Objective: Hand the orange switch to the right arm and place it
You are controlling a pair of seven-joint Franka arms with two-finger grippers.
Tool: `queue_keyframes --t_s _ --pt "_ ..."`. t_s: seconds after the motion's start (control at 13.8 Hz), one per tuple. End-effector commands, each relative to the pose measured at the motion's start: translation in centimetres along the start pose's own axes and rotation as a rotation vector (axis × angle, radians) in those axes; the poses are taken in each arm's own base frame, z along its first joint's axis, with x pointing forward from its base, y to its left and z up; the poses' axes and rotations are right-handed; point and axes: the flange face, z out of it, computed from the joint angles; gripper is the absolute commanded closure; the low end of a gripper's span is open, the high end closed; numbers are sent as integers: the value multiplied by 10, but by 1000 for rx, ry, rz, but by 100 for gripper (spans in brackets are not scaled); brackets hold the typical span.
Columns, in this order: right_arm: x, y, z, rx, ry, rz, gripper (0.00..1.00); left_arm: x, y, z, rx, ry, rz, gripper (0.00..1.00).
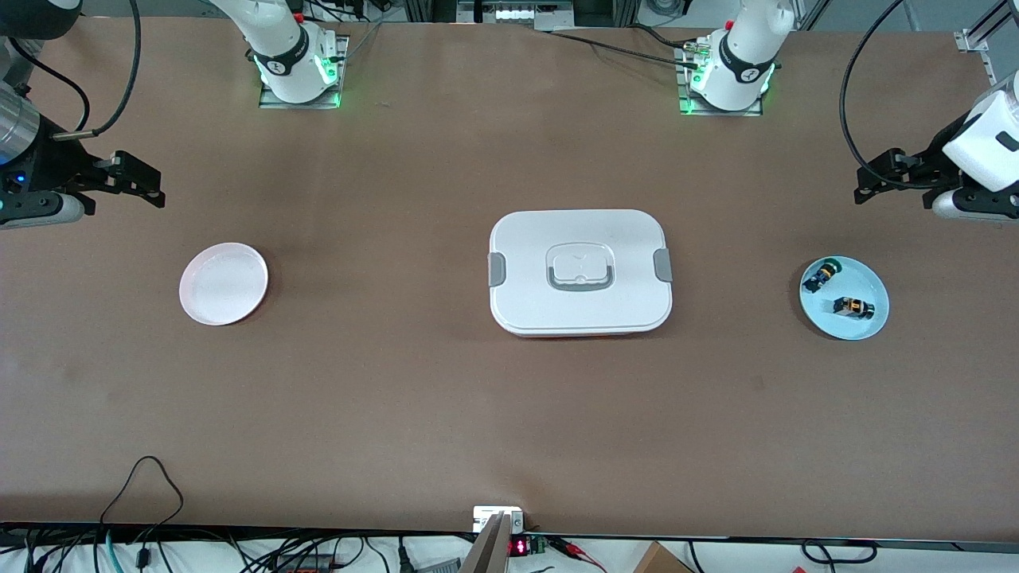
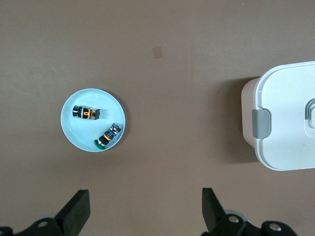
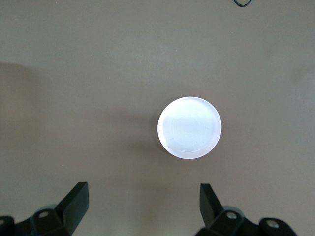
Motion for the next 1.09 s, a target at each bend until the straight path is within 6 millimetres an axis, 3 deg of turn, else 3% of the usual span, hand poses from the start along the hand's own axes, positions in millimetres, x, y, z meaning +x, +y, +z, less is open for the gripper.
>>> queue_keyframes --t_s 0.0,0.51,0.87,1.01 --pt "4 7 -1 15 1 14 0 3 1 -6 10 -6 3 0" --pt "4 15 2 16 -10 27 0 0 3 -9 11 -27 3 0" --pt "4 17 3 17 -12 31 0 32 2 8 10 -60 3 0" --pt "4 17 3 17 -12 31 0 40 -21 13 5 -65 -31 0"
